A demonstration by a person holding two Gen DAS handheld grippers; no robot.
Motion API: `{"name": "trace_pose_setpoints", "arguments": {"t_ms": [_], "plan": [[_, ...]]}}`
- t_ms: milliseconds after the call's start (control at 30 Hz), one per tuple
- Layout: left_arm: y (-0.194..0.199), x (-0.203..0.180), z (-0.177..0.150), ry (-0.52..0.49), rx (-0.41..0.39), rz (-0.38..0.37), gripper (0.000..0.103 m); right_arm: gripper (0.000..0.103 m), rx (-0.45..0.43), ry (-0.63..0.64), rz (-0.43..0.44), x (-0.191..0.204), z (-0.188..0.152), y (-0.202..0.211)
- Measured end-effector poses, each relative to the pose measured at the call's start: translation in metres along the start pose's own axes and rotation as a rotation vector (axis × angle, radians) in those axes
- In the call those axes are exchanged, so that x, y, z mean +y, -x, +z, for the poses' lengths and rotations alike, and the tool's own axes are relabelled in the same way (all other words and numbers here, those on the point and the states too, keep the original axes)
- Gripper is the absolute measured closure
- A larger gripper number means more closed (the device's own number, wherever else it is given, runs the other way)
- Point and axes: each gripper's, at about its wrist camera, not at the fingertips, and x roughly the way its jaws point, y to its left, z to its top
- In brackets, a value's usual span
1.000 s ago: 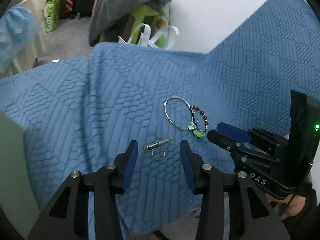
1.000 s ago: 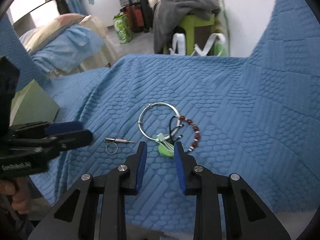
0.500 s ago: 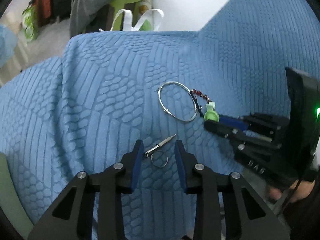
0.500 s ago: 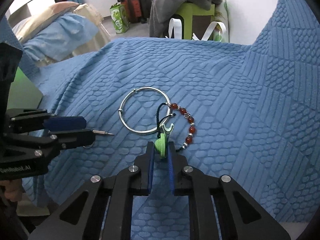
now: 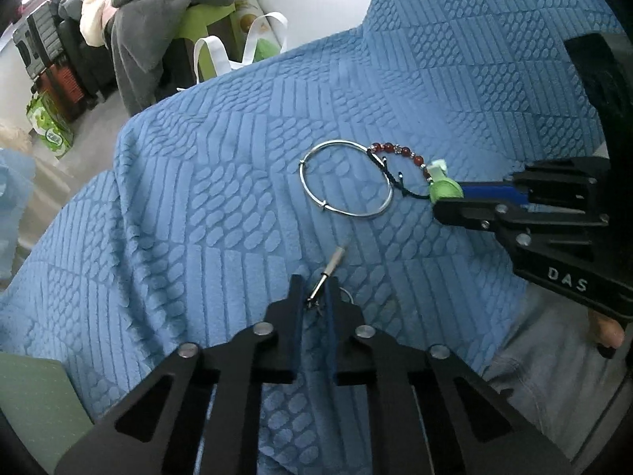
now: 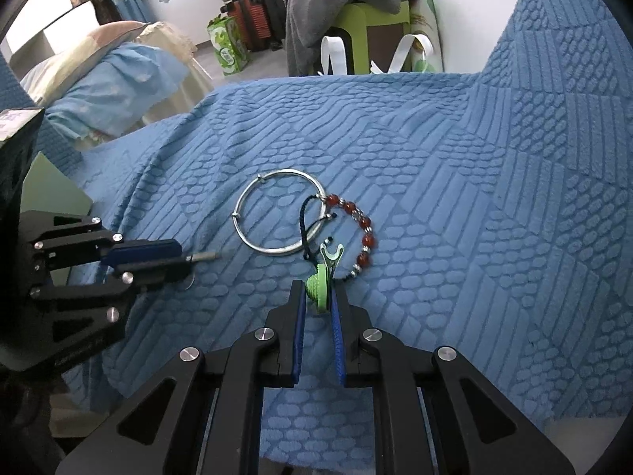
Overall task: Organize jewelry
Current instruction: 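Grasp the green charm with the right tool while the left tool grasps the small screwdriver, then carry the green charm and screwdriver in both tools over the white box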
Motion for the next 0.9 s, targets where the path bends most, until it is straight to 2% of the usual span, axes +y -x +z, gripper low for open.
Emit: {"name": "trace_pose_setpoints", "arguments": {"t_ms": [167,533,900], "plan": [[0.004,0.001,-0.004,0.033,-0.010,-0.014,0.099,0.093,-0.004,0.006,-0.021,0.007,-0.005,0.010],[0.045,0.027,-0.045,0.319,-0.058,-0.047,0.100,0.093,-0.016,0.024,-0.002,0.038,-0.013,0.033],[0.078,0.030,-0.073,0.424,-0.147,-0.019,0.100,0.093,-0.054,0.048,0.029,0.076,-0.032,0.038]]}}
